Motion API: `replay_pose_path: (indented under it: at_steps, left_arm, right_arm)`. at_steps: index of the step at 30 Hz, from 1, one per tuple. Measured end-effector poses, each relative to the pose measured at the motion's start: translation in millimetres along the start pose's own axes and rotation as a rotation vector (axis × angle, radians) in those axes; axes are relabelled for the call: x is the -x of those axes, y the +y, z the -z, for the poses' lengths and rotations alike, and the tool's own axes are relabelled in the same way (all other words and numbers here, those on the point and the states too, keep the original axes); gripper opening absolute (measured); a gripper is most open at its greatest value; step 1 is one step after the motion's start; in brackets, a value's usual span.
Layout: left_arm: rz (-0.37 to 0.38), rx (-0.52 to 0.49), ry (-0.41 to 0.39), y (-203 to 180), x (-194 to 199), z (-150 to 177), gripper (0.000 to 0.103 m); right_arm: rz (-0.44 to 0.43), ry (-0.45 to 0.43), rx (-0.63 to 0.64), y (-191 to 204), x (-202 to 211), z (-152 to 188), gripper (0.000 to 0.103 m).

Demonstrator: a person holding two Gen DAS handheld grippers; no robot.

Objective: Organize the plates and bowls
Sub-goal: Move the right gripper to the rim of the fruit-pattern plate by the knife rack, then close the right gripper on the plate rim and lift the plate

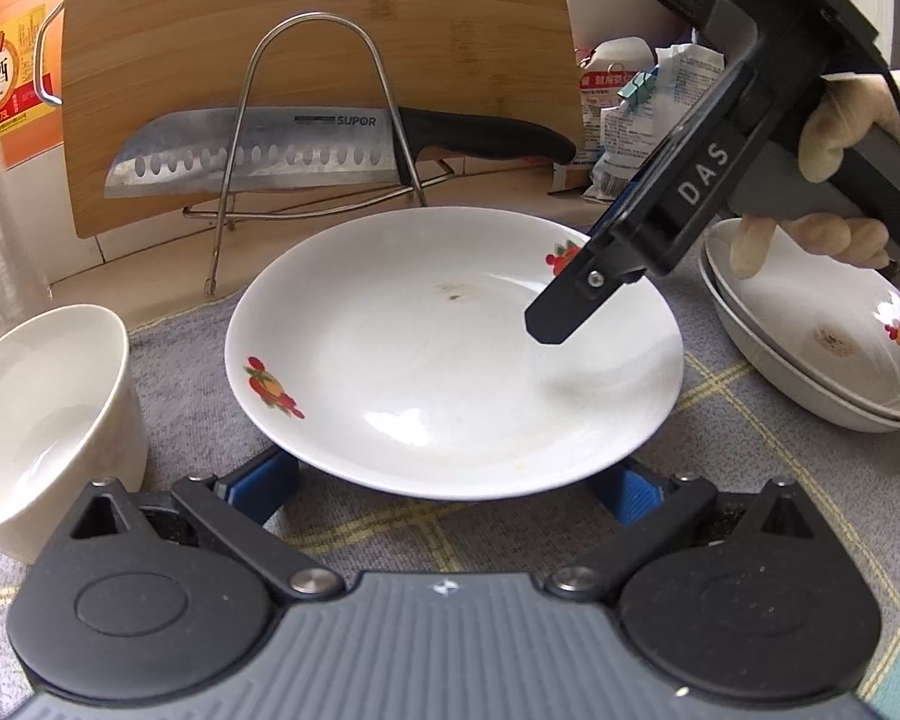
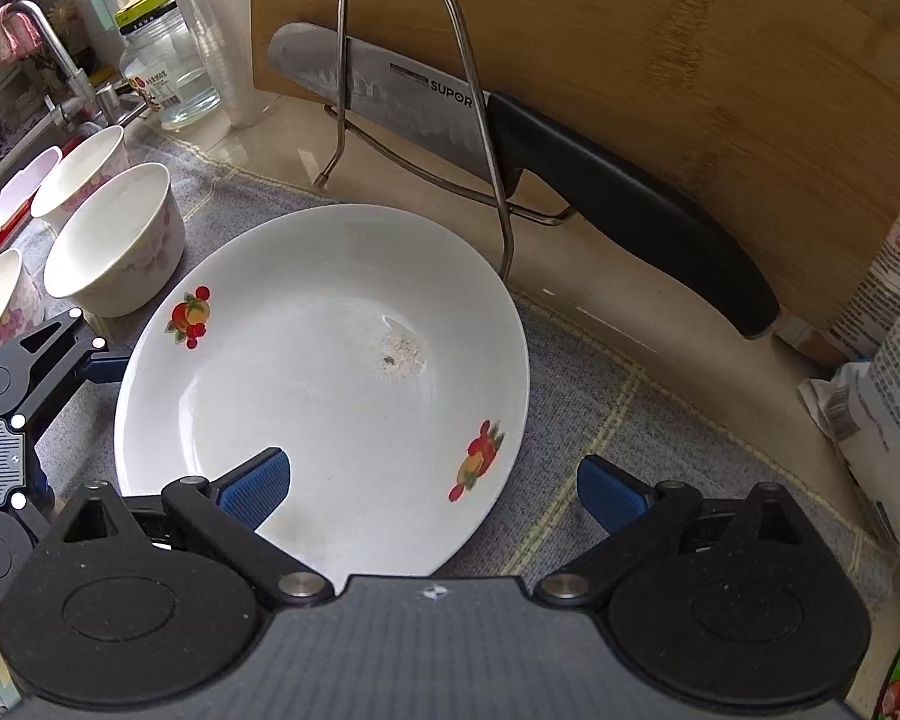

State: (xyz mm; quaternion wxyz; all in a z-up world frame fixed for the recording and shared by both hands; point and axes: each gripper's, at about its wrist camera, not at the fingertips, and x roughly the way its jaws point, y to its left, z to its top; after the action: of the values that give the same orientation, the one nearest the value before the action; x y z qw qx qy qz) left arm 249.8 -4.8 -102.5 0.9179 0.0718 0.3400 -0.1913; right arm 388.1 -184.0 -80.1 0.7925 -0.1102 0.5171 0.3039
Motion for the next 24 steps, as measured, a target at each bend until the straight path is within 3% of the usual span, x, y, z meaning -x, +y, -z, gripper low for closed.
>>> replay_pose_path:
  at_steps: [6,24]
  left_arm:
    - [0.004,-0.004,0.01,0,-1,-2,0.103]
    - [0.06,-0.053,0.023,2,-4,-6,0.102]
  right_arm:
    - [-0.029,0.023,0.034,0,-13,-9,0.103]
    - [-0.04,-0.015,0.07,0,-17,-12,0.103]
